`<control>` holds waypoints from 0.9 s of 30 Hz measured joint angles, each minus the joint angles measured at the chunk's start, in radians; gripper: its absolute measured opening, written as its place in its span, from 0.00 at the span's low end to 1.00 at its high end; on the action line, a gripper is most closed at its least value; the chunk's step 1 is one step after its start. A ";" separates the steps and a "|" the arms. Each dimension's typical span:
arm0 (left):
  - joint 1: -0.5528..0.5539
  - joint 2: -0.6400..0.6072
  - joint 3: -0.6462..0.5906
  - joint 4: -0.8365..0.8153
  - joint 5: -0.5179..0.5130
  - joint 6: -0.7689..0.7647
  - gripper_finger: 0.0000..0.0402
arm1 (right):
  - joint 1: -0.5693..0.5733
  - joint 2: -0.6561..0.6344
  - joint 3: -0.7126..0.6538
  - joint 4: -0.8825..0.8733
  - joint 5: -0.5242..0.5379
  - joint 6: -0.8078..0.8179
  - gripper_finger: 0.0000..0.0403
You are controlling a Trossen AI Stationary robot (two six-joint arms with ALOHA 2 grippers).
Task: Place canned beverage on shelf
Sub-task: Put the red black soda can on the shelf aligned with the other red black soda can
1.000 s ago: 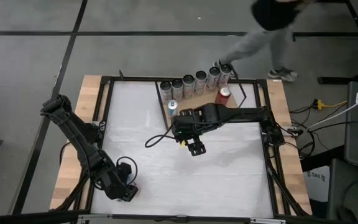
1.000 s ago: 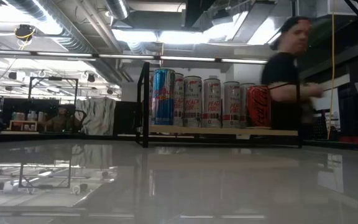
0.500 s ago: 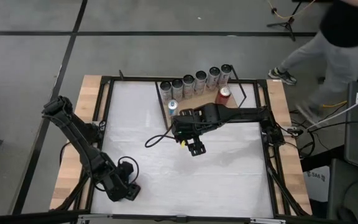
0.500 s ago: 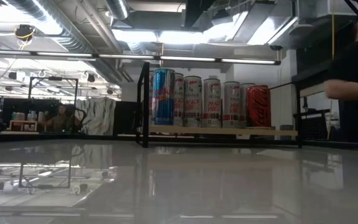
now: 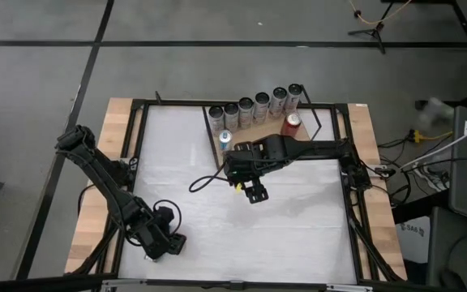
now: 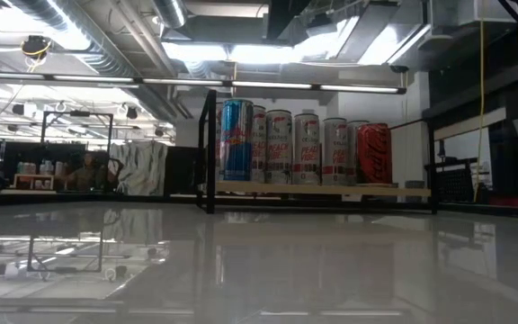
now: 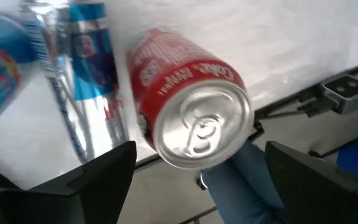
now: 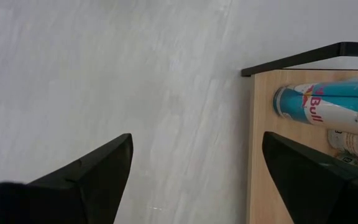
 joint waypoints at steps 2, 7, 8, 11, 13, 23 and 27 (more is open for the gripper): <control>0.002 0.000 0.000 -0.012 -0.014 -0.008 0.87 | 0.000 0.000 0.000 0.000 0.000 0.000 0.86; 0.005 0.000 0.000 -0.018 -0.063 -0.033 0.87 | 0.000 0.000 0.000 0.000 0.000 0.000 0.86; 0.005 0.000 0.000 -0.018 -0.064 -0.034 0.87 | 0.000 0.000 0.000 0.000 0.000 0.000 0.86; 0.008 0.000 0.000 -0.021 -0.064 -0.035 0.87 | 0.000 0.000 0.000 0.000 0.000 0.000 0.86; 0.008 0.006 0.000 -0.032 -0.064 -0.035 0.87 | 0.000 0.000 0.000 -0.001 0.000 0.000 0.86; 0.008 0.125 0.001 -0.003 -0.052 -0.032 0.87 | 0.000 0.000 0.000 -0.003 0.000 0.000 0.86; 0.008 0.148 0.005 -0.004 -0.045 -0.027 0.87 | 0.000 0.000 0.000 -0.003 0.000 -0.002 0.86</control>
